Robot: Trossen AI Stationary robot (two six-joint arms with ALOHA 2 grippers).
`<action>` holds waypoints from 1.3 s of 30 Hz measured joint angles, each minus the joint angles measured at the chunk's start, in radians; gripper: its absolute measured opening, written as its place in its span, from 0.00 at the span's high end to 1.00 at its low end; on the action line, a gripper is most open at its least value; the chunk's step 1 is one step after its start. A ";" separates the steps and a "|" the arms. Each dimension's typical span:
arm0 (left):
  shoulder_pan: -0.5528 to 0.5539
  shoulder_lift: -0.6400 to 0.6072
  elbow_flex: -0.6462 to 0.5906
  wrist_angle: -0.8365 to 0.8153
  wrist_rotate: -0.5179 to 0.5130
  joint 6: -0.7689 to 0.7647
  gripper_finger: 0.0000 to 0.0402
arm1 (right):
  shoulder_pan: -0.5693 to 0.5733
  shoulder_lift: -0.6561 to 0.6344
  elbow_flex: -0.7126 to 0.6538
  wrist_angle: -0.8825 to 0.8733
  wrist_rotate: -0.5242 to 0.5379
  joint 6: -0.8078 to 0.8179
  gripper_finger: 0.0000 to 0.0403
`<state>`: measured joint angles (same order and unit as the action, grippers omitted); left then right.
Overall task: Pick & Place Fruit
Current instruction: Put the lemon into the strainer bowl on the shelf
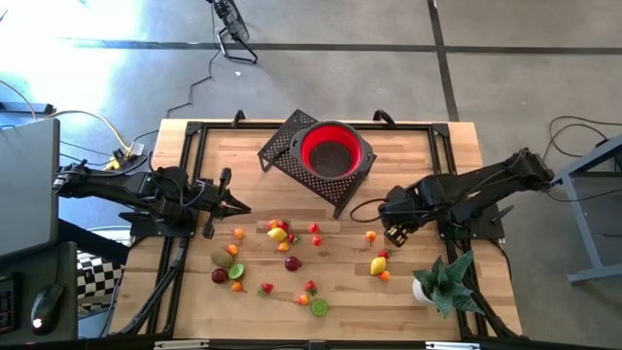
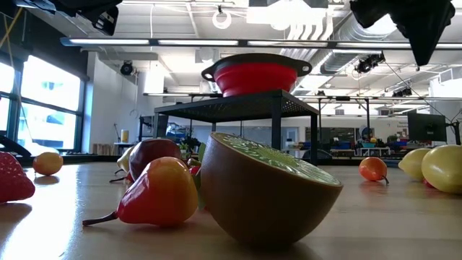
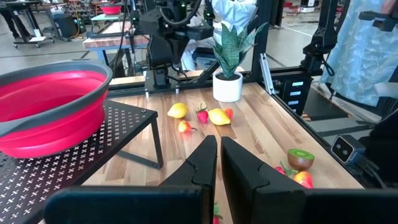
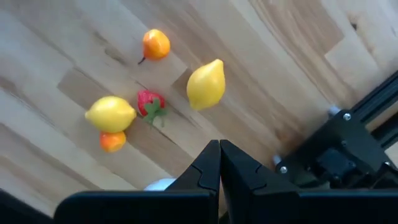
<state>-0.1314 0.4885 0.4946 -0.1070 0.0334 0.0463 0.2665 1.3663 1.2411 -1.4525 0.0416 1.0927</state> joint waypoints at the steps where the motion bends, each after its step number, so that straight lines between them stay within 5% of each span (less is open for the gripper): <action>1: 0.000 0.000 0.000 0.000 0.000 0.000 0.95 | 0.000 0.000 0.000 0.001 0.014 0.031 0.99; 9: 0.000 0.000 0.000 0.000 0.000 0.000 0.95 | 0.000 0.000 0.000 -0.002 0.064 0.143 0.90; 23: 0.000 0.000 0.000 -0.032 0.000 0.000 0.95 | 0.008 0.000 0.000 -0.002 0.163 0.199 0.32; 31: 0.000 0.000 0.000 -0.031 0.000 0.000 0.95 | 0.008 0.000 -0.008 0.026 0.144 0.272 0.26; 39: 0.000 0.000 0.000 -0.030 0.000 0.000 0.95 | -0.018 0.001 -0.205 0.219 0.022 0.295 0.27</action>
<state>-0.1314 0.4885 0.4946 -0.1371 0.0334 0.0467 0.2485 1.3668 1.0364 -1.2337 0.0631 1.3877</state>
